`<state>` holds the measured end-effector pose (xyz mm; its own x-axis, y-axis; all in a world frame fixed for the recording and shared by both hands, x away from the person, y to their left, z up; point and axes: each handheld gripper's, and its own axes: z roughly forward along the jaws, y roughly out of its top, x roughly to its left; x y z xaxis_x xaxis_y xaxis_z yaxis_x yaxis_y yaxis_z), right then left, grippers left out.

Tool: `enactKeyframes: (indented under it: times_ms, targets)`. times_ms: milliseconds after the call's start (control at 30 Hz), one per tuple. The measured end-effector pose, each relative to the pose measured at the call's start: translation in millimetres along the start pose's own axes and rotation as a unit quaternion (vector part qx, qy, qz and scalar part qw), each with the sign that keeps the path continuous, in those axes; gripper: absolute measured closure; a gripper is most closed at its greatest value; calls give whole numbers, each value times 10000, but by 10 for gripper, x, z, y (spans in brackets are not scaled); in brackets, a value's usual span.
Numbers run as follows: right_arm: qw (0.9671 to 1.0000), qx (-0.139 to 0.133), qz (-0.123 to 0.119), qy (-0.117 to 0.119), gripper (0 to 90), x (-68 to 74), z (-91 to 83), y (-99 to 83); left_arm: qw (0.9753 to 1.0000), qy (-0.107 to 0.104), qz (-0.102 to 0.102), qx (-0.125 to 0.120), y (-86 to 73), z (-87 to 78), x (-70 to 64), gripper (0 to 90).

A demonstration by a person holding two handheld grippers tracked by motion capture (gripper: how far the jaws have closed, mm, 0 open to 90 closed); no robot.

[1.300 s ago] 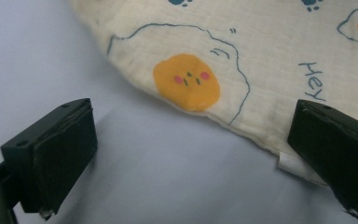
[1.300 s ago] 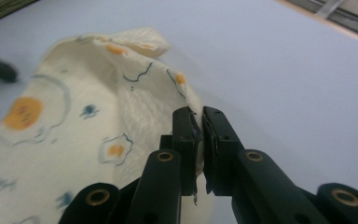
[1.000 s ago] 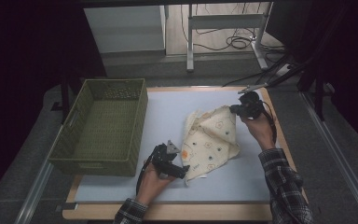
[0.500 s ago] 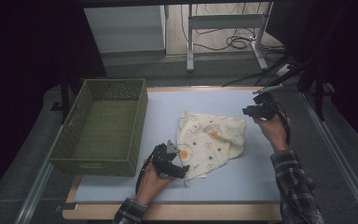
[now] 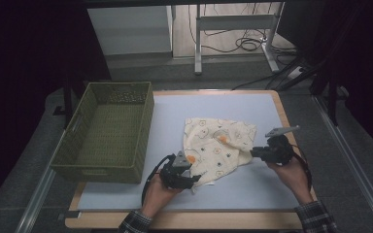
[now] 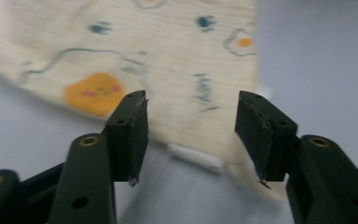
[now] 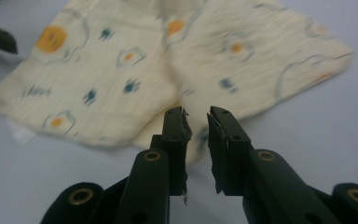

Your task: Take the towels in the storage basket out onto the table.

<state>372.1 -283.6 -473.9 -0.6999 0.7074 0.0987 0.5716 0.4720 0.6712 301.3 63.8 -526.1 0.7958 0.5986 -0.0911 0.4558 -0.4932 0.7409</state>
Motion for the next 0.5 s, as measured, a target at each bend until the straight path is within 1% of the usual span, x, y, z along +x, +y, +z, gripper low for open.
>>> enactKeyframes:
  times_ms: [33,67,100,133,200,233,267,300,333,367,400,433,467,500]
  targets:
    - [10000,0,0,0,769,0,0,0,9999,-115,17,21,8,9,-22,451]
    - [10000,14,-63,50,769,56,20,-40,9998,-200,49,39,15,24,-52,451]
    - [9999,-11,-124,108,769,110,51,-82,9997,-246,61,57,18,38,-71,451]
    - [9998,-12,-141,166,769,135,73,-101,9995,-284,99,102,20,56,-93,450]
    - [9995,-42,-201,228,741,181,149,-133,9992,-250,228,210,15,101,-133,445]
    - [9995,-37,-203,234,713,192,189,-137,9990,-184,297,289,8,129,-149,444]
    - [9995,-30,-202,254,698,194,234,-137,9985,-61,423,351,-1,152,-168,444]
    - [9994,-36,-213,289,676,191,276,-136,9981,3,515,330,-7,152,-184,457]
    - [9994,-19,-227,268,660,194,314,-135,9983,32,470,354,-1,147,-183,466]
    - [9992,40,-366,184,650,201,382,-140,9981,55,497,369,0,139,-179,553]
    - [9992,40,-366,184,650,201,382,-140,9983,63,468,355,-4,134,-171,553]
    - [9988,88,-442,187,651,206,412,-148,9986,67,425,314,-14,133,-156,577]
    - [9977,117,-674,-7,703,253,456,-184,9987,67,413,296,-24,127,-139,646]
    - [9977,117,-674,-7,703,253,456,-184,9991,73,348,251,-31,125,-126,646]
